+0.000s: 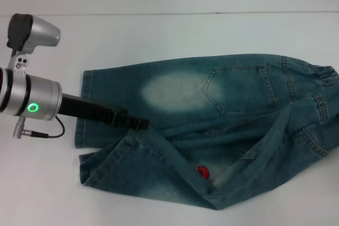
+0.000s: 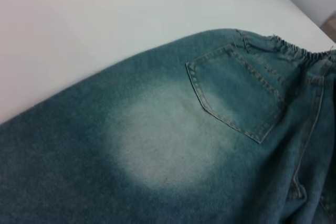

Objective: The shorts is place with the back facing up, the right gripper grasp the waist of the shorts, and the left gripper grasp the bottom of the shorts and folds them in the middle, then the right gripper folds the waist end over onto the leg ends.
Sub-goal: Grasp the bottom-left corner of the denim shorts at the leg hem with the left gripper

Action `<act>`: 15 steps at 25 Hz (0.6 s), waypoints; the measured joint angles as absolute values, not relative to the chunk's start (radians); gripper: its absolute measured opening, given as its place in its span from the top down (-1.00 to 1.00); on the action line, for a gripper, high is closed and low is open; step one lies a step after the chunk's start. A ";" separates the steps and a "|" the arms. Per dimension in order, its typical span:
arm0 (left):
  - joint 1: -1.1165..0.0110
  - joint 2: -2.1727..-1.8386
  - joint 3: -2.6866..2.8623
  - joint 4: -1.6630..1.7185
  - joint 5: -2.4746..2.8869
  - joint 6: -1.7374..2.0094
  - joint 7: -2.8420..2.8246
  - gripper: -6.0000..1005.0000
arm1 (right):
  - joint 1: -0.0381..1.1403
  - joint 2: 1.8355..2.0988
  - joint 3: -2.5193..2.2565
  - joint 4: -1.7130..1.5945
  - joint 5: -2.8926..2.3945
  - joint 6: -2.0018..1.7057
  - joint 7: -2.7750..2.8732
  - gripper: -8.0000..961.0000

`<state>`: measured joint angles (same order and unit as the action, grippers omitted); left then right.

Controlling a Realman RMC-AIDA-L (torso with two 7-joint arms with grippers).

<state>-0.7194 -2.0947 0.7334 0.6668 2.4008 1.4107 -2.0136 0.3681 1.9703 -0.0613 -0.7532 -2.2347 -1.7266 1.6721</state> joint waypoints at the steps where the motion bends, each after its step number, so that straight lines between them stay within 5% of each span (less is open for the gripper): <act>1: -0.720 -2.096 0.738 0.666 2.401 1.409 -2.013 -0.73 | 0.368 1.970 -0.061 -0.753 -2.235 -1.727 1.672 0.74; 15: -0.726 -2.111 0.764 0.658 2.401 1.390 -2.011 -0.72 | 0.368 1.970 -0.061 -0.753 -2.235 -1.735 1.666 0.73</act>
